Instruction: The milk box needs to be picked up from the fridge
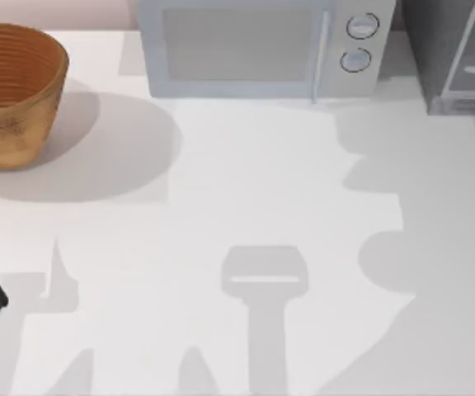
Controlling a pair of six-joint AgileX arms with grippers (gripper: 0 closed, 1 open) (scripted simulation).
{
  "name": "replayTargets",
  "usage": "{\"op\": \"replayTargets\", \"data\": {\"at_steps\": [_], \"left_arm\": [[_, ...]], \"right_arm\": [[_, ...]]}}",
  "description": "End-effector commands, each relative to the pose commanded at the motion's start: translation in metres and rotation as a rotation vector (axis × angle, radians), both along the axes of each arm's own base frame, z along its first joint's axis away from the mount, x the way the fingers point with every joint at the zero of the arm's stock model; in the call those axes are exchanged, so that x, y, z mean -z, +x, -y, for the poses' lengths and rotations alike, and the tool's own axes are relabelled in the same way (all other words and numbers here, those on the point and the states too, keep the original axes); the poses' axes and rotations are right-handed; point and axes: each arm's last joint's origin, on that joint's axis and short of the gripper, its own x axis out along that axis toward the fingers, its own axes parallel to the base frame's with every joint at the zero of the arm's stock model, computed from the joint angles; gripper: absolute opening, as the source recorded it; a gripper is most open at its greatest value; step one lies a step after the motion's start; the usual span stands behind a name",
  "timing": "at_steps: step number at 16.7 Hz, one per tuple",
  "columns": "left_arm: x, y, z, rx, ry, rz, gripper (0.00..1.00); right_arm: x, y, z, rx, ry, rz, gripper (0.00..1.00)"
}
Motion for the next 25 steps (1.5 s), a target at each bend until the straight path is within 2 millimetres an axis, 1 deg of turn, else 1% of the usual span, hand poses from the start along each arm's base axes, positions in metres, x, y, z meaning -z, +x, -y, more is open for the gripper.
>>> {"op": "replayTargets", "data": {"at_steps": [3,5,6,9,11,12,13,15,16,18,20,22,25], "left_arm": [[0.0,0.0,0.0,0.0,0.0,0.0,1.0],[0.0,0.0,0.0,0.0,0.0,0.0,1.0],[0.0,0.0,0.0,0.0,0.0,0.0,1.0],[0.0,0.0,0.0,0.0,0.0,0.0,1.0],[0.0,0.0,0.0,0.0,0.0,0.0,1.0],[0.0,0.0,0.0,0.0,0.0,0.0,1.0],[0.0,0.0,0.0,0.0,0.0,0.0,1.0],[0.0,0.0,0.0,0.0,0.0,0.0,1.0],[0.0,0.0,0.0,0.0,0.0,0.0,1.0],[0.0,0.0,0.0,0.0,0.0,0.0,1.0],[0.0,0.0,0.0,0.0,0.0,0.0,1.0],[0.0,0.0,0.0,0.0,0.0,0.0,1.0],[0.0,0.0,0.0,0.0,0.0,0.0,1.0]], "right_arm": [[-0.02,-0.016,-0.011,-0.004,-0.003,0.003,0.0],[-0.039,-0.036,-0.021,-0.006,-0.005,0.004,0.0],[-0.049,-0.049,-0.027,-0.006,-0.006,0.006,0.0],[-0.075,-0.102,-0.047,-0.005,-0.007,0.016,0.0],[-0.083,-0.144,-0.059,-0.004,-0.006,0.023,0.0],[-0.083,-0.165,-0.064,-0.003,-0.005,0.027,0.0],[-0.08,-0.185,-0.069,-0.002,-0.003,0.03,0.0],[-0.068,-0.222,-0.076,-0.002,-0.001,0.037,0.0],[-0.058,-0.236,-0.079,-0.001,0.0,0.039,0.0],[-0.038,-0.258,-0.083,-0.002,0.002,0.038,0.0],[-0.018,-0.27,-0.085,-0.003,0.003,0.032,0.0],[-0.003,-0.276,-0.087,-0.004,0.002,0.024,0.0],[0.01,-0.279,-0.088,-0.005,0.001,0.017,0.0]]}}
